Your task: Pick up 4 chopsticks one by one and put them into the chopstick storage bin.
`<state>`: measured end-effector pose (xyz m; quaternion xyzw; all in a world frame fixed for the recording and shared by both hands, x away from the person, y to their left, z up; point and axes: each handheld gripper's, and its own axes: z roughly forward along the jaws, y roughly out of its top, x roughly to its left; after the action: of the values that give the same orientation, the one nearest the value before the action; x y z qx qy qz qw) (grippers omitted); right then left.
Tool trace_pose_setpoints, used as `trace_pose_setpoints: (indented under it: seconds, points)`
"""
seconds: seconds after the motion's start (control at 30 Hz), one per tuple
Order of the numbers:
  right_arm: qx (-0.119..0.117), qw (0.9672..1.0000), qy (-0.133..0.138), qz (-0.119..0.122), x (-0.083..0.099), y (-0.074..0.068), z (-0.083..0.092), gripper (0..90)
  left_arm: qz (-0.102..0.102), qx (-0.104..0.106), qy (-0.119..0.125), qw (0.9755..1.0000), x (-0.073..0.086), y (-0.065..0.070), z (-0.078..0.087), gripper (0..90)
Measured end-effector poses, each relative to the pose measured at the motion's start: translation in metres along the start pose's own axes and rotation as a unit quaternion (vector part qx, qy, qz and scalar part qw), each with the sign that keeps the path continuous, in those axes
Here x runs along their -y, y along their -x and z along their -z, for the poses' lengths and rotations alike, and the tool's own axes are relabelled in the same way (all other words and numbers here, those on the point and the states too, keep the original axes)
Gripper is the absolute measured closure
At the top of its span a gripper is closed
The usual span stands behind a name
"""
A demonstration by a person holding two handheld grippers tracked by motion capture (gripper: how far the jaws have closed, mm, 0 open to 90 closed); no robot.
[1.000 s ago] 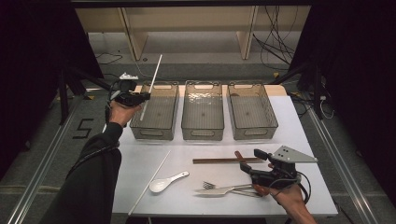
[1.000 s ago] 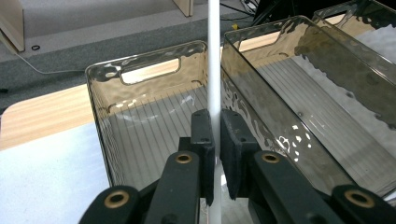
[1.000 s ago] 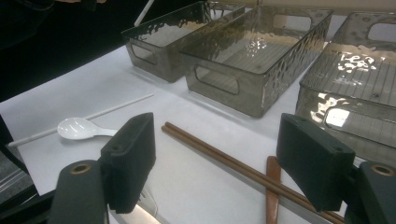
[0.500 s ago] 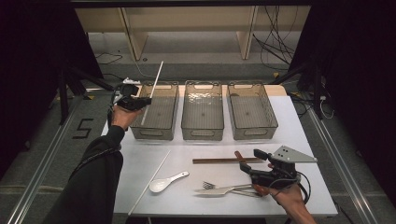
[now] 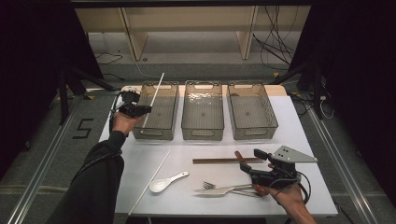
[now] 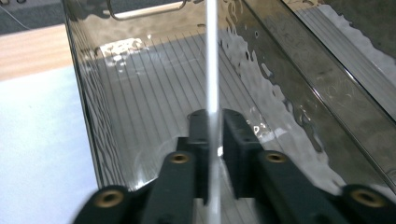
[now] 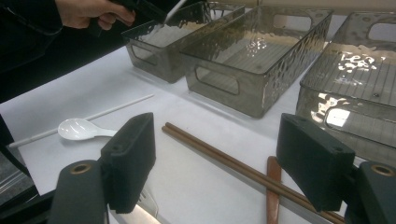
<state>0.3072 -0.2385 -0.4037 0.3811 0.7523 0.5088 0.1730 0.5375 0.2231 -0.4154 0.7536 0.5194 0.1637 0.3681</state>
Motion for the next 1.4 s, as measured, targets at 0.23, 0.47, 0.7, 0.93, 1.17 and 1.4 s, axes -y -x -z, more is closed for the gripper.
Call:
trace_pose_setpoints:
  seconds: [0.23, 0.47, 0.7, 0.93, 1.17, 1.4]
  points:
    - [0.001, 1.0, -0.001, -0.001, 0.0, 0.0, 0.0, 29.2, 0.019, 0.033, 0.004, 0.9993, 0.004, 0.007, 0.023, 49.4]
    - [0.001, 1.0, -0.003, -0.002, 0.0, -0.001, 0.0, 29.1, 0.004, 0.046, 0.006, 0.9989, 0.019, 0.021, 0.057, 38.5]
    - [0.001, 1.0, 0.002, 0.002, -0.001, -0.002, 0.0, 29.1, -0.017, 0.058, -0.007, 0.9982, 0.036, 0.044, 0.08, 29.5]
    - [0.001, 1.0, 0.0, 0.004, 0.0, -0.002, 0.001, 29.1, -0.024, 0.053, -0.042, 0.9974, 0.064, 0.055, 0.086, 26.2]
    - [0.003, 1.0, 0.001, 0.004, -0.001, -0.003, 0.002, 29.1, -0.028, 0.05, -0.081, 0.9951, 0.088, 0.065, 0.085, 24.4]
    - [0.001, 1.0, 0.001, 0.003, -0.001, -0.003, 0.002, 29.1, -0.044, 0.041, -0.129, 0.9898, 0.105, 0.075, 0.081, 22.4]
